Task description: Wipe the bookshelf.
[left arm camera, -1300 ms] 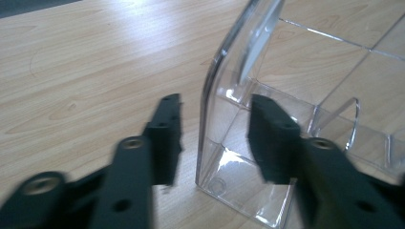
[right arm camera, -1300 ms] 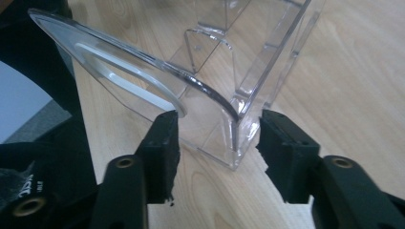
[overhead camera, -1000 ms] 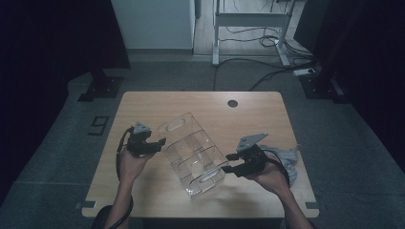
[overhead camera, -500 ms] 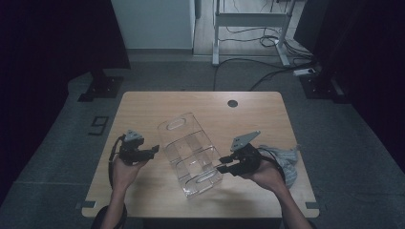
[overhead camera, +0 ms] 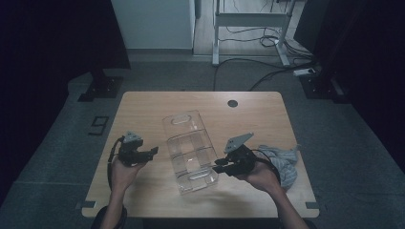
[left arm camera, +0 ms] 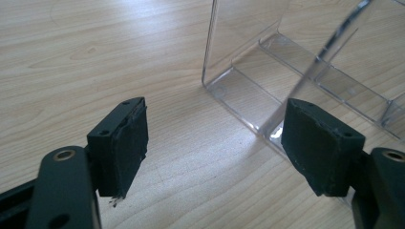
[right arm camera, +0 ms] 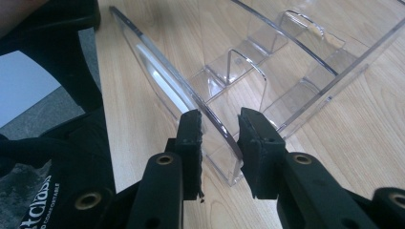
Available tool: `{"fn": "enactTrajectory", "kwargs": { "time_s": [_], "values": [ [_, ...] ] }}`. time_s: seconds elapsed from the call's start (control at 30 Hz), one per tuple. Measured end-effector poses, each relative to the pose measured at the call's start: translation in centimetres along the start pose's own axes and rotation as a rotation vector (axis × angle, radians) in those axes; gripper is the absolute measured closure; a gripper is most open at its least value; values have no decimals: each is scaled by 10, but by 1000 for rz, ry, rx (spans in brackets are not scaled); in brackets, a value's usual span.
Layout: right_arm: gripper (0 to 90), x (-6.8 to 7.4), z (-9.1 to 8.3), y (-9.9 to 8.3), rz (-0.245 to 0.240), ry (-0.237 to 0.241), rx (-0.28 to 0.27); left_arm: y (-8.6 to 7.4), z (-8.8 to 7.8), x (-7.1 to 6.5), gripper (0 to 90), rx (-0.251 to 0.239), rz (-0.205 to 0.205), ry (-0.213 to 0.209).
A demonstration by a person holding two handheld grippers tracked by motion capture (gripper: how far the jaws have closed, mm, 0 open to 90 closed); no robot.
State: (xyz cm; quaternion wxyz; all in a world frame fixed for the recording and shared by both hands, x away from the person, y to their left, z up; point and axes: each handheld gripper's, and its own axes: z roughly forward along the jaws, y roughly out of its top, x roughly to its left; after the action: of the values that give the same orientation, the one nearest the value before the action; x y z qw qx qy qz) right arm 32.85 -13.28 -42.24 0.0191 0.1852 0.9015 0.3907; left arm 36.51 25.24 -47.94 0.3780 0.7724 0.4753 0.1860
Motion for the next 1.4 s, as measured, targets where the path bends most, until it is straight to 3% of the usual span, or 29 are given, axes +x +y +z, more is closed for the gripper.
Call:
{"fn": "enactTrajectory", "kwargs": {
  "time_s": [0.6, 0.9, 1.17, 1.4],
  "values": [
    [802, 3, 3, 4, 22, -58, 14, 0, -2, -6, 216, -5, 23, -24],
    [846, 5, 8, 11, 19, -92, 31, 2, -6, -14, 210, -17, 54, -55],
    [864, 7, 16, 21, -2, -122, 50, 5, -8, -27, 228, -31, 90, -116],
    [858, 13, 25, 31, -20, -105, 67, 9, -8, -38, 223, -40, 129, -142]
  ]
}}
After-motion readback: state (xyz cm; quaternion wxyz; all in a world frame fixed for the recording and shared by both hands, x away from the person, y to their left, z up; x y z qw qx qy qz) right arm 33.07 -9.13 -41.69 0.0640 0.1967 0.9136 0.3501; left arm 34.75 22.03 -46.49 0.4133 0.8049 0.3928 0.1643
